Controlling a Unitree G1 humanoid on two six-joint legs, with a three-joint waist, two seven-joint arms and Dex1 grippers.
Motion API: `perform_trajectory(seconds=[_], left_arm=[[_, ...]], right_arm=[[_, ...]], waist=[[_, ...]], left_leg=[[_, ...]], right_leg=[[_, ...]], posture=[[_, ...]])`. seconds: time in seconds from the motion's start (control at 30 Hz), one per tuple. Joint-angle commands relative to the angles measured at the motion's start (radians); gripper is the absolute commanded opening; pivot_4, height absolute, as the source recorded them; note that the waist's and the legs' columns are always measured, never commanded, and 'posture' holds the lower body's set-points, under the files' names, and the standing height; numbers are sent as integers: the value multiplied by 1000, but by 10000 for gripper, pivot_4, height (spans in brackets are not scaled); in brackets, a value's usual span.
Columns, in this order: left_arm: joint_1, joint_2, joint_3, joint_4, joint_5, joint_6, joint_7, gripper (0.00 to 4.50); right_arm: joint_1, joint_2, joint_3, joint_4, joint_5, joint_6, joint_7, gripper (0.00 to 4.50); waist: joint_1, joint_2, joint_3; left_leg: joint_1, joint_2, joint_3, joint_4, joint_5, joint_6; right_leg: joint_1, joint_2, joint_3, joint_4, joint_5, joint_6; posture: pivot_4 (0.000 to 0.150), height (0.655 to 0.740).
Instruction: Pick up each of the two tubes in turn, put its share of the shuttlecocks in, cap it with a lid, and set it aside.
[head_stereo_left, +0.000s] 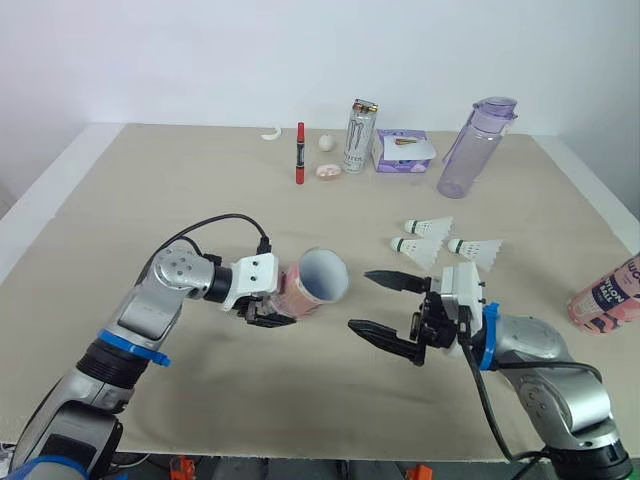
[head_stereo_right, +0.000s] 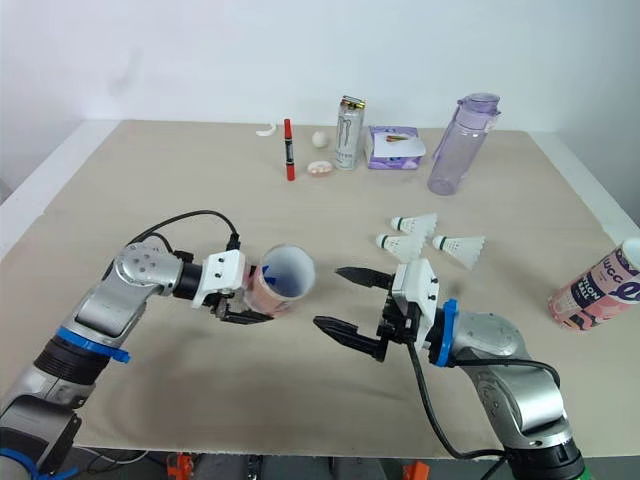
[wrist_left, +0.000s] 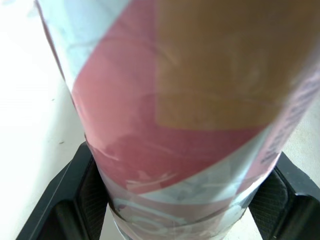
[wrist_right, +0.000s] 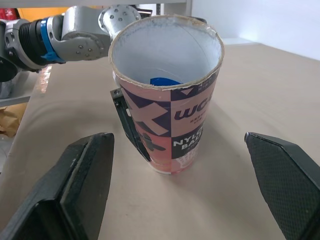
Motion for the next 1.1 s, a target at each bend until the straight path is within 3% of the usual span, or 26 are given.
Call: perform_trajectory(seconds=[0.03, 0.23, 0.53, 0.77, 1.1], left_arm=[[-8, 13, -56, -23, 28, 36, -26, 34712], [-43, 32, -93, -37, 63, 92, -35, 34712], [-78, 54, -132, -101, 82, 225, -40, 34712], [-92, 50, -136, -126, 87, 269, -25, 34712], [-79, 55, -137, -176, 79, 314, -14, 34712]], right_arm=[[-1, -3, -33, -52, 12, -12, -13, 45000], [7, 11, -93, -34, 46, 15, -79, 45000], [-53, -1, -207, 194, -56, 104, -296, 45000], [-116, 52, -187, 295, -99, 154, -388, 45000], [-201, 89, -137, 391, -133, 195, -373, 45000]], waist=[[0, 0, 0], [0, 0, 0], [-4, 1, -2], [-4, 2, -2], [-4, 2, -2]], left_leg=[[0, 0, 0, 0, 0, 0], [0, 0, -1, 0, 0, 0], [0, 0, -2, -1, 0, 0], [0, 0, -2, -1, 0, 0], [0, -1, -2, -1, 0, 0]], right_leg=[[0, 0, 0, 0, 0, 0], [1, 1, 1, 0, 0, 0], [0, 2, 1, 0, -1, -1], [0, 2, 1, 1, -2, -1], [0, 3, 3, 1, -2, -1]], posture=[[1500, 7400], [1500, 7400], [1500, 7400], [1500, 7400], [1500, 7400]])
